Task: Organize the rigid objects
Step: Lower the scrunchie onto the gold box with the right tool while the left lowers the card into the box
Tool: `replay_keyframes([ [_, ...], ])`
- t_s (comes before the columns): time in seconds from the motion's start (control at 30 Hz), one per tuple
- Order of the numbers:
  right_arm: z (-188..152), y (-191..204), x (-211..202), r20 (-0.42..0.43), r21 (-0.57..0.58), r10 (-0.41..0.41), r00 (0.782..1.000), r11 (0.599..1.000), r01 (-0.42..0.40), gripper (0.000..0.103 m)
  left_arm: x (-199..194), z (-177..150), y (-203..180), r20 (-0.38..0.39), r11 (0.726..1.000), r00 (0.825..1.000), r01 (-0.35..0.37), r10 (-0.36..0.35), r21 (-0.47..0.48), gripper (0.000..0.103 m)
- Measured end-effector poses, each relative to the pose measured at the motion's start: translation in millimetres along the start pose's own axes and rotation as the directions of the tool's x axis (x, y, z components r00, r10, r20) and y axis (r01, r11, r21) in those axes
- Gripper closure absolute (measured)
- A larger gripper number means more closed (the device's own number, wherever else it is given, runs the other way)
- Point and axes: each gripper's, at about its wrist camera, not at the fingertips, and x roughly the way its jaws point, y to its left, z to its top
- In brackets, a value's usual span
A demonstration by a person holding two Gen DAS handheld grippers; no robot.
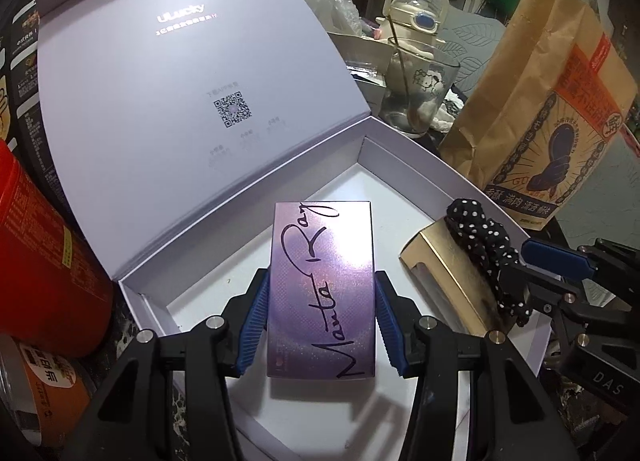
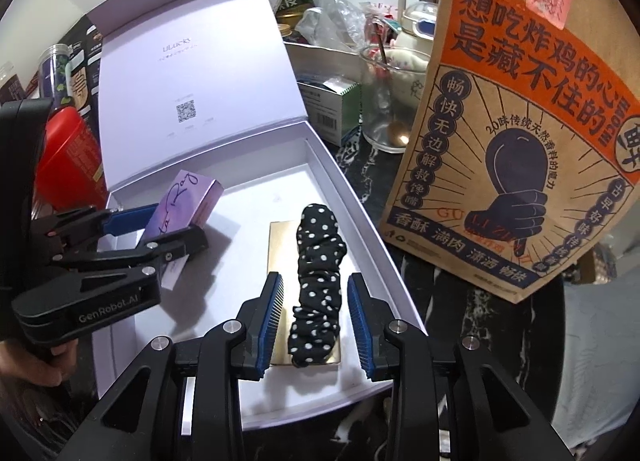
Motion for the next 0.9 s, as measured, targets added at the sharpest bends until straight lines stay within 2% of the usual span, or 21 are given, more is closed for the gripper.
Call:
replay_keyframes([
  [0.1,-1,4,-6,0.014,-0.020,0.000,1.000,1.000,0.000,0.070,-2,-1,0,0.007,1.000,1.000,0.007,-0.007,0.000,0.053],
  [0.4,2,6,-23,0.053,-0.020,-0.004,0.999,1.000,0.005,0.070,-18,2,-1,0.025,0.999,0.999,-0.035,0.035,0.005,0.053],
  [0.47,0,5,-27,0.057,-0.013,-0.009,0.998,1.000,0.010,0.070,-25,2,-3,0.038,0.999,0.998,-0.053,0.052,0.015,0.045],
  [0.53,-2,5,-34,0.063,-0.013,-0.007,0.998,1.000,0.008,0.070,-32,2,-4,0.056,0.998,0.997,-0.058,0.056,0.021,0.029],
  [0.57,-2,6,-37,0.068,-0.015,-0.003,0.998,1.000,0.004,0.070,-35,2,-4,0.063,0.998,0.996,-0.059,0.057,0.020,0.027],
  [0.9,-8,14,-59,0.097,-0.023,-0.003,0.995,1.000,0.005,0.066,-65,-2,-6,0.106,0.997,0.992,-0.078,0.075,0.023,0.025],
])
